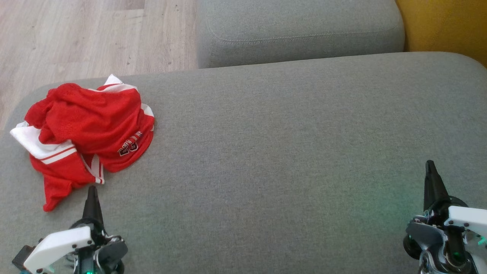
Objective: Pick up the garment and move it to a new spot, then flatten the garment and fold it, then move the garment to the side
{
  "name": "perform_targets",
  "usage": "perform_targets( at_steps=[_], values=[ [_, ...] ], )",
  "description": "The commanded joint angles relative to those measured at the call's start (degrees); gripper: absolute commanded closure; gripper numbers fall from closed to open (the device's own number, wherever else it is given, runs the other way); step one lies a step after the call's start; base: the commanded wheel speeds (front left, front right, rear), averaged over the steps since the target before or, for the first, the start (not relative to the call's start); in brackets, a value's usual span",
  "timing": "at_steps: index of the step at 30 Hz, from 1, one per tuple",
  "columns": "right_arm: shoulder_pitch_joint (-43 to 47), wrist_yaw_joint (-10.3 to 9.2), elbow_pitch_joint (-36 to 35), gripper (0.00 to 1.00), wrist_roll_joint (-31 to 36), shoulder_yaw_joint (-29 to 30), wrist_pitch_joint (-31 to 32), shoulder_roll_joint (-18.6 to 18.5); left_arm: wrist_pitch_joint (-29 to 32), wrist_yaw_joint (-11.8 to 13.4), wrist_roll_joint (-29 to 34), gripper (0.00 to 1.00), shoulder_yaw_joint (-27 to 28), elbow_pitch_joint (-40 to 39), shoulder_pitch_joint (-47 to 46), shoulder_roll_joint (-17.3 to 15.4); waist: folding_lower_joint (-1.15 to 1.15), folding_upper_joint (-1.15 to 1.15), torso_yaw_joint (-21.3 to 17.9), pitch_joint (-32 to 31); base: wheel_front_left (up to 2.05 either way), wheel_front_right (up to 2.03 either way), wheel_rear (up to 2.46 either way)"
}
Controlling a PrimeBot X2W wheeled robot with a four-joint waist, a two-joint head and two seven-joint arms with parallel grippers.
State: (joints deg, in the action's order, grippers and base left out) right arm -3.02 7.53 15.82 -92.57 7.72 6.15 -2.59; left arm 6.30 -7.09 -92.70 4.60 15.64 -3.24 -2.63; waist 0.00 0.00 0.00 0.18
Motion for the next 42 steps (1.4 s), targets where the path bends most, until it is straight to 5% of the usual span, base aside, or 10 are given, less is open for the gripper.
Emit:
perform_targets(
  at_steps=[1, 29, 30, 42],
  values=[
    [-3.16, -0.04, -1.79, 1.0, 0.38, -1.22, 0.32, -0.29, 0.17, -0.4, 0.51, 1.0, 1.9, -1.61, -2.95, -0.25, 0.0, 0.0, 0.0, 0.0, 0.0, 0.0, 0.0],
    [-3.16, -0.04, -1.79, 1.0, 0.38, -1.22, 0.32, -0.29, 0.17, -0.4, 0.51, 1.0, 1.9, -1.61, -2.94, -0.25, 0.0, 0.0, 0.0, 0.0, 0.0, 0.0, 0.0],
    [0.05, 0.0, 0.19, 0.0, -0.03, -0.02, 0.0, 0.02, -0.01, 0.04, 0.0, 0.0, -0.04, 0.2, 0.03, 0.0, 0.0, 0.0, 0.0, 0.0, 0.0, 0.0, 0.0],
    [1.09, 0.0, 2.4, 0.0, 1.8, -2.42, -1.67, 0.2, -1.69, 0.01, 2.56, 0.0, -1.14, 1.72, 1.66, 0.02, 0.0, 0.0, 0.02, -0.1, 0.0, 0.0, 0.0]
  ],
)
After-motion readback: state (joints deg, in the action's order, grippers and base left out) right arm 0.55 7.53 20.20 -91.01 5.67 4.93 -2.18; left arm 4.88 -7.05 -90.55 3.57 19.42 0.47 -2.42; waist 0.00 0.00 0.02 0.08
